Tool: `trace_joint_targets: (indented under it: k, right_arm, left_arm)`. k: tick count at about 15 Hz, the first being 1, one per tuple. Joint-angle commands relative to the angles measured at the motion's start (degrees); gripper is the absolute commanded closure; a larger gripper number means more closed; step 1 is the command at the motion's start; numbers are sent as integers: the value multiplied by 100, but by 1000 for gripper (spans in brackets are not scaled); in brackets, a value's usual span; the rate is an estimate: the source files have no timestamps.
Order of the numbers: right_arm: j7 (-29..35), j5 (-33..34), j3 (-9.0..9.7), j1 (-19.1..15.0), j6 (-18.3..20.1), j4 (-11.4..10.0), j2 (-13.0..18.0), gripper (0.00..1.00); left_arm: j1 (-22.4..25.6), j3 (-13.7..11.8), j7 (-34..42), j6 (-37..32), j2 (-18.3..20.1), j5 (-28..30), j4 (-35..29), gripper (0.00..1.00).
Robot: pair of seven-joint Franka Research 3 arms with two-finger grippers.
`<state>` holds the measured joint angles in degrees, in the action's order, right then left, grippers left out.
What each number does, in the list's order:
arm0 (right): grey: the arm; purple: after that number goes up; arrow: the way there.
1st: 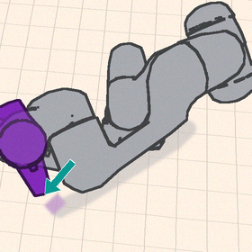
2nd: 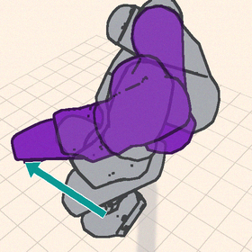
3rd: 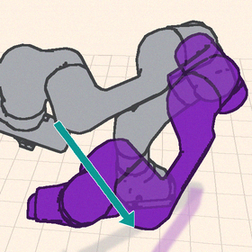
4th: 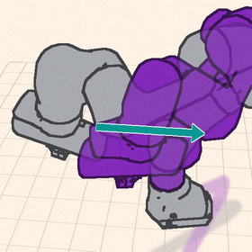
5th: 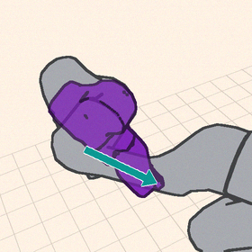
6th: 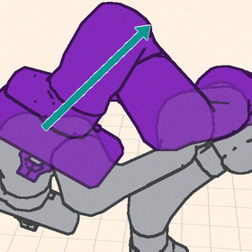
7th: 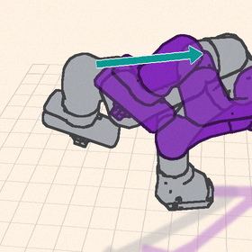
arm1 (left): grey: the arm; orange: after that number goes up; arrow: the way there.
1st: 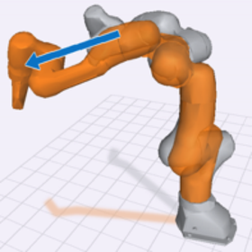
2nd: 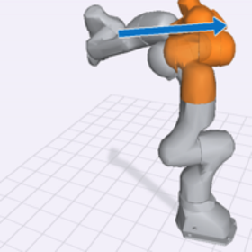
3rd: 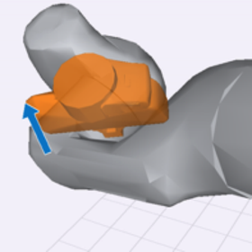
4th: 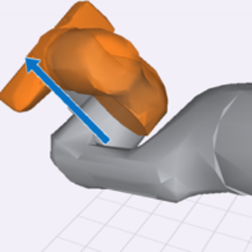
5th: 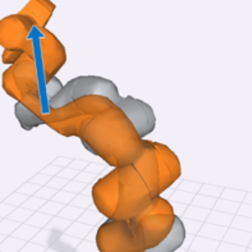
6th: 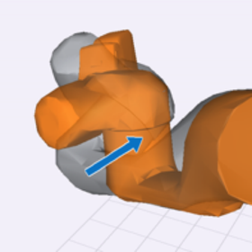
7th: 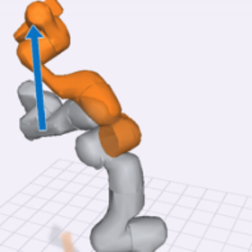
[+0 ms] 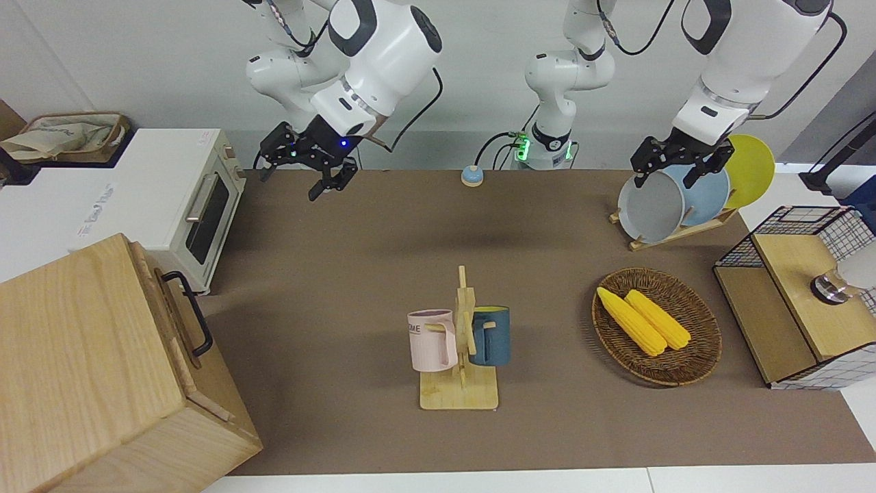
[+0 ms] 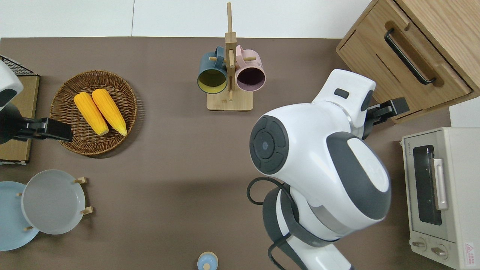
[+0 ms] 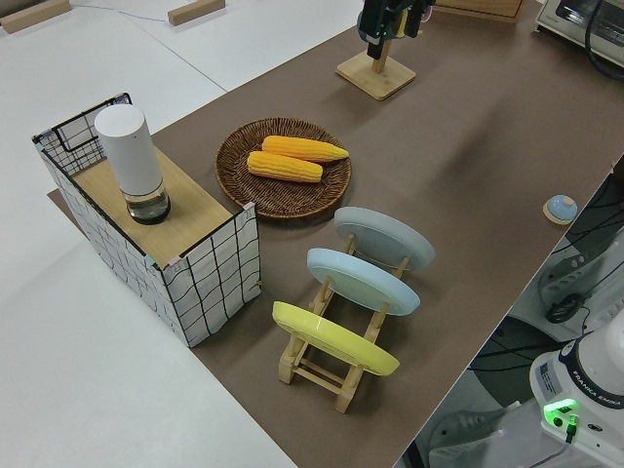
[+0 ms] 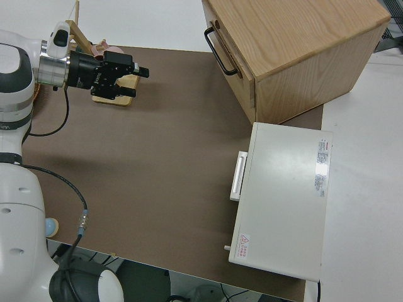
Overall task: Slide drawer open with right arm
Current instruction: 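Reach the right gripper up toward the black drawer handle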
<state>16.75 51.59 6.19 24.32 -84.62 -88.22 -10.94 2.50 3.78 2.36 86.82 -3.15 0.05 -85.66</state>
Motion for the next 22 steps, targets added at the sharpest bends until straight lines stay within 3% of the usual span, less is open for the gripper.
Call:
trace_joint_targets:
  k: [1,4,9,16,22]
  right_arm:
    - [179,832,14,3,-10,-204,-259,9]
    - [179,1361,14,3,-28,-310,-417,9]
    - [188,2091,14,-137,-379,-608,-532,9]
    - [591,2943,-4,-506,-774,-705,-892,9]
    - [933,3699,-126,-779,-1442,-811,-1102,9]
  left_arm:
    - [-39,0,-60,-104,25,-102,49,7]
    - [-39,0,-60,-104,25,-102,58,7]
    - [-30,0,-60,-104,25,-102,58,7]
    - [-39,0,-60,-104,25,-102,58,7]
    - [-39,0,-60,-104,25,-102,58,7]
